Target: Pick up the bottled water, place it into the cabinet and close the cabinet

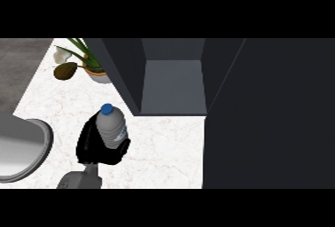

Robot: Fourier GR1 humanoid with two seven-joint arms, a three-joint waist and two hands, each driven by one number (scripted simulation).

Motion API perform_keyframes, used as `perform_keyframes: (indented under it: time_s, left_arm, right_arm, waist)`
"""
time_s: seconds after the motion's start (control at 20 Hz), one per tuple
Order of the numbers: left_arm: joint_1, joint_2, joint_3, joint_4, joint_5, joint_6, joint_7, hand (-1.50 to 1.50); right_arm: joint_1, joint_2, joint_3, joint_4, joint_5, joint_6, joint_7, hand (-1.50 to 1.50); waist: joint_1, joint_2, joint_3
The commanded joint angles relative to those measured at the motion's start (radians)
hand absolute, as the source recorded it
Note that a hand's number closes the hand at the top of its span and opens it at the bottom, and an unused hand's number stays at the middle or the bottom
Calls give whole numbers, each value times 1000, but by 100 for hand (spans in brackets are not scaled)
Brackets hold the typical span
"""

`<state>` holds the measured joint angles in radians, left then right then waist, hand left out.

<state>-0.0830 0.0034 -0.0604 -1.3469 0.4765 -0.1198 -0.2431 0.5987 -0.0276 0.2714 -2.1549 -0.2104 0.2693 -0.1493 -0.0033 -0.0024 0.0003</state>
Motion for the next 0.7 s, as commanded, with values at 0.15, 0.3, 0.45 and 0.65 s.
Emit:
perform_keyframes:
  time_s: [0.15, 0.3, 0.45, 0.65]
  left_arm:
    - [-196, -3, -102, -20, -19, 252, 69, 150]
    - [-240, -3, -174, -58, -31, 370, 111, 150]
    - [-420, -3, -179, 127, -13, 421, 87, 150]
    - [-476, -3, -199, 143, -99, 493, 85, 150]
  right_arm:
    - [-69, -34, -99, 76, -83, 35, -35, -150]
    - [67, -49, -23, -43, -46, 38, -30, -150]
    - [-46, 23, 38, -8, 2, -50, 41, -150]
    - [11, -16, 22, 25, -5, 9, -46, -150]
  waist:
    - [-5, 3, 0]
    - [-11, 0, 0]
    - [-16, 5, -1]
    - [-14, 2, 0]
